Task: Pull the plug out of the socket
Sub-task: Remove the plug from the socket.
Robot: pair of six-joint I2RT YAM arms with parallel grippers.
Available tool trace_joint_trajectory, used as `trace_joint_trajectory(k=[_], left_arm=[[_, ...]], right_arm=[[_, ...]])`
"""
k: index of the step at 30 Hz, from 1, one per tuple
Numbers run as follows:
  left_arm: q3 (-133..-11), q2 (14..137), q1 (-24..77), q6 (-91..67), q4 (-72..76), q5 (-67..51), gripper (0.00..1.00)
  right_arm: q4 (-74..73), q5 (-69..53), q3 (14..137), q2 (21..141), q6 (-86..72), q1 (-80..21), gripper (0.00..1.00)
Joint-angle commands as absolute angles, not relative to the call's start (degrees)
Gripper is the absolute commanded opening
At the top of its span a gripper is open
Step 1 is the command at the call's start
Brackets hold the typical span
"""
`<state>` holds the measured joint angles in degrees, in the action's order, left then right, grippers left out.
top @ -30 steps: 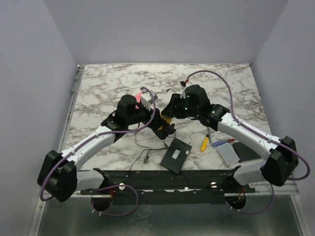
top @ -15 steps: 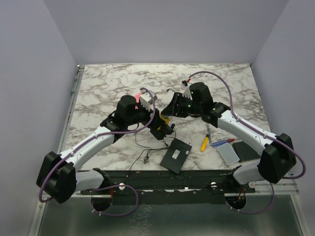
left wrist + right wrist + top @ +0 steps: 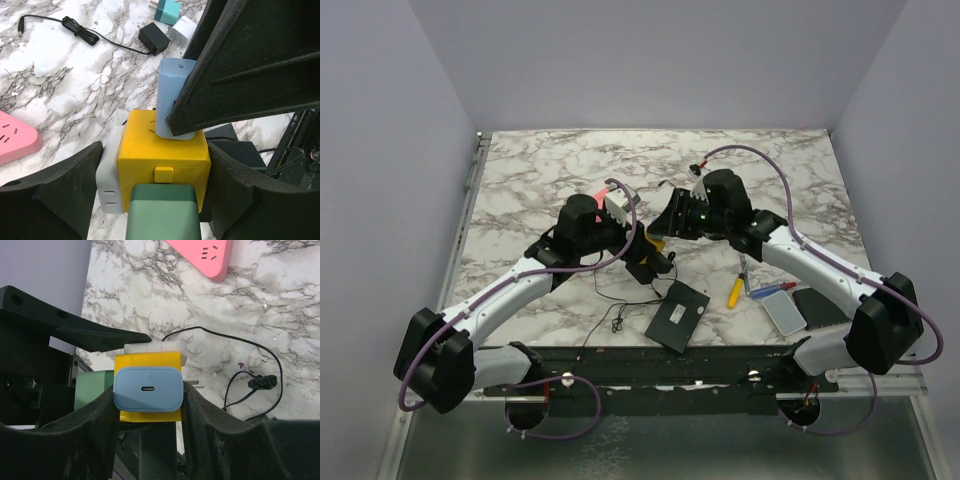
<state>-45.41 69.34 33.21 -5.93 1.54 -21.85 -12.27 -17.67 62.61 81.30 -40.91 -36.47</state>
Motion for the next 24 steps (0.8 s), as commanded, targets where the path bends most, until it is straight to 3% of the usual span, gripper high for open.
trace_joint_trajectory(k=[1,17,24], left_arm=[[-45.9,69.6,32.0,-4.2,0.1,-13.6,0.00],[-45.4,69.8,32.1,-4.2,0.6,-14.4,0.00],[-44.7,69.2,33.3,-2.4,0.8,-13.6,0.00]], right_arm=[[-18.0,-9.3,65.8,77.1,-40.9,-38.4,0.00],[-29.3,8.3,71.9,78.3,-36.8,-44.6,0.00],[-29.0,6.8,73.2,78.5,-35.2,-44.5,0.00]])
